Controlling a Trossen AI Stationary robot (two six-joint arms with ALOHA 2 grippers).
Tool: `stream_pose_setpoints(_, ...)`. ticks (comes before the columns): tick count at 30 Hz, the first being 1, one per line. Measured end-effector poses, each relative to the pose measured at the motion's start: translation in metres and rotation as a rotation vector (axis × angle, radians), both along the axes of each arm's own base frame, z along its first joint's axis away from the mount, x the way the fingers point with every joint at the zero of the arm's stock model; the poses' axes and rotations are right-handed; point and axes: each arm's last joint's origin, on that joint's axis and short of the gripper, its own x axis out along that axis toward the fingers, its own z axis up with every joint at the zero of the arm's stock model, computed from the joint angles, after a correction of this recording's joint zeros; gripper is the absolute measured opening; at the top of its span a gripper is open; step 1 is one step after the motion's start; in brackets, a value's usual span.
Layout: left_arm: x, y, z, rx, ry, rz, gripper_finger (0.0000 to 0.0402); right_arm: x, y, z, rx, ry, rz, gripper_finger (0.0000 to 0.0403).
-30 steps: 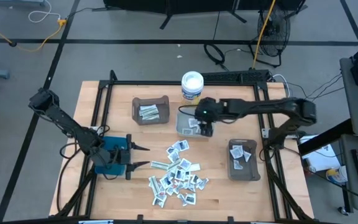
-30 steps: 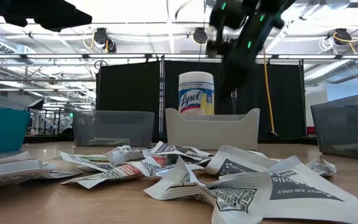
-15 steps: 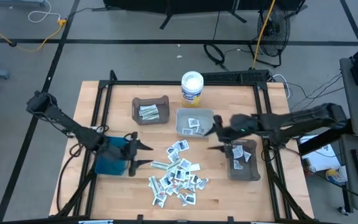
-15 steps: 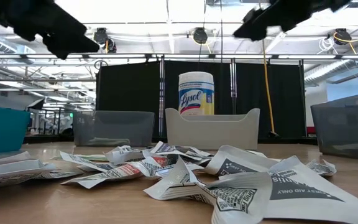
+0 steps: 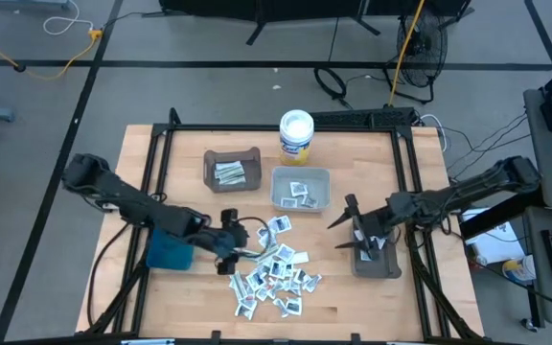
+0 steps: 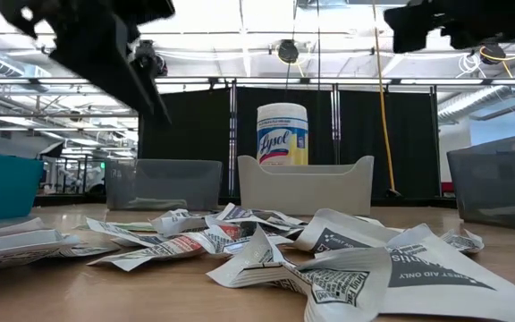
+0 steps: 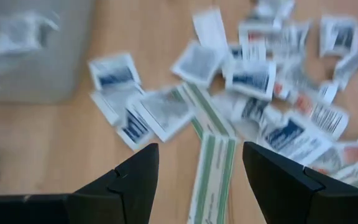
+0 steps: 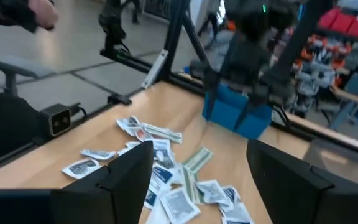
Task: Pick & Place First Aid Supplies
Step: Put the green bandage pack into the top black bin
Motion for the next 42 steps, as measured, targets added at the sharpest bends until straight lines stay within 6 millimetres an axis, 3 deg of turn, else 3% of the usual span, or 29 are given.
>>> stream_pose_setpoints(8, 0.022, -0.003, -0.033, -0.01, 0.246, -0.036, 0.0239, -0.014, 0.007, -0.024, 0.006, -0.06, 0.058, 0.0254)
stream_pose_setpoints(19, 0.046, -0.006, -0.042, 0.004, 0.323, -0.061, 0.0239, -0.017, 0.009, -0.025, -0.004, -0.087, 0.076, 0.0254)
stream_pose_setpoints(27, 0.052, -0.007, -0.05, -0.01, 0.404, -0.085, 0.0241, -0.017, 0.009, -0.026, -0.002, -0.076, 0.076, 0.0254)
stream_pose_setpoints(42, 0.052, -0.005, -0.05, 0.01, 0.421, -0.102, 0.032, -0.017, 0.009, -0.027, -0.002, -0.068, 0.076, 0.0254)
